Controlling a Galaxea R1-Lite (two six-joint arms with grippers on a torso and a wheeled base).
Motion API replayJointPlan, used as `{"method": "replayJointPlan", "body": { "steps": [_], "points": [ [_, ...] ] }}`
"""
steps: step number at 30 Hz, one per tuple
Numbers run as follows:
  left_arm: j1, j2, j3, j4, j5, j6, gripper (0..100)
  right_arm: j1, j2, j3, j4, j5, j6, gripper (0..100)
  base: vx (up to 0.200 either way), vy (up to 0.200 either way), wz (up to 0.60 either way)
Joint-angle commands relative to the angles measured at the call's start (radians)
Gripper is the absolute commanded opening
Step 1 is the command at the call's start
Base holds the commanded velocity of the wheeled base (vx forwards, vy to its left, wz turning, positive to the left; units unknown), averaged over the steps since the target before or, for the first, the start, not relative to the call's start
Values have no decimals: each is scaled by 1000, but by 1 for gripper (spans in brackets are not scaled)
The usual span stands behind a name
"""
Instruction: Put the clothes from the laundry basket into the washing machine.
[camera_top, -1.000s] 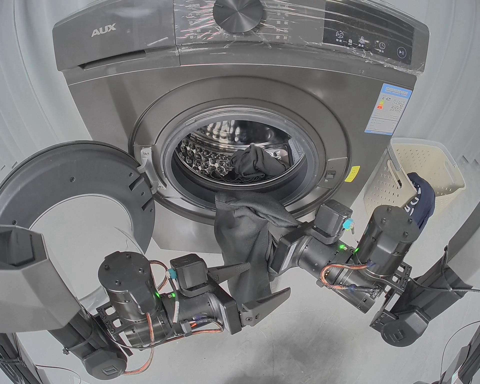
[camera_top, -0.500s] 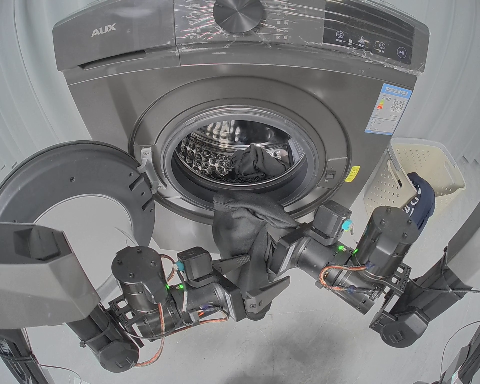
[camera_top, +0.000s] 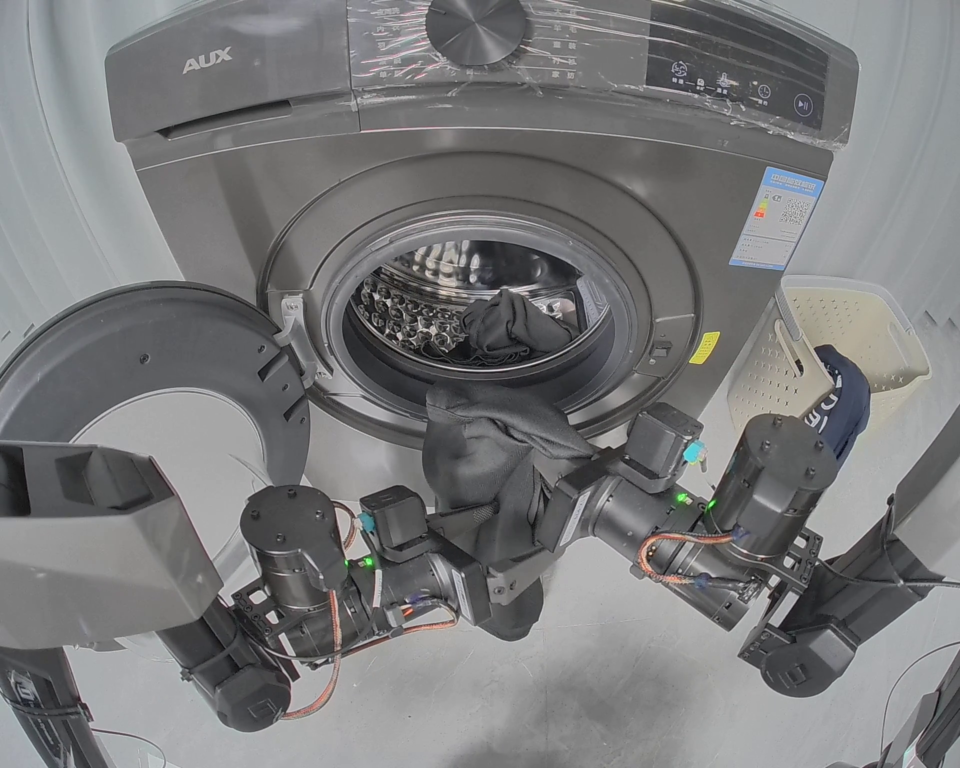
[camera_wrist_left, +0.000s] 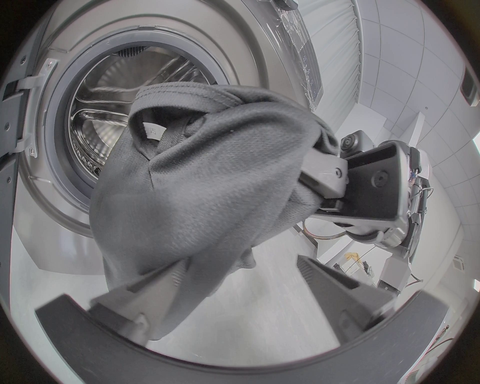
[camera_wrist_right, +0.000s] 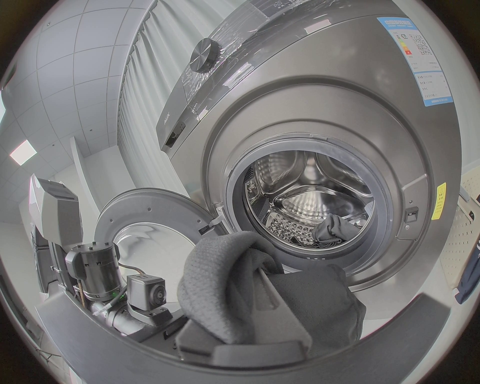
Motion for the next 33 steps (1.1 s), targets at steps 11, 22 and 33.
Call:
{"method": "replayJointPlan", "body": {
  "steps": [11, 22, 33],
  "points": [
    [19, 64, -88, -1, 58, 14, 0, -2, -5, 13, -1, 0, 1, 0, 0, 0, 0],
    [6, -137, 90, 6, 52, 27, 0, -61, -8, 15, 5, 0, -1, 0, 0, 0, 0],
    [85, -323, 212, 13, 38, 29, 0, -87, -13, 94, 4, -4, -4, 0, 0, 0, 0]
  ]
}}
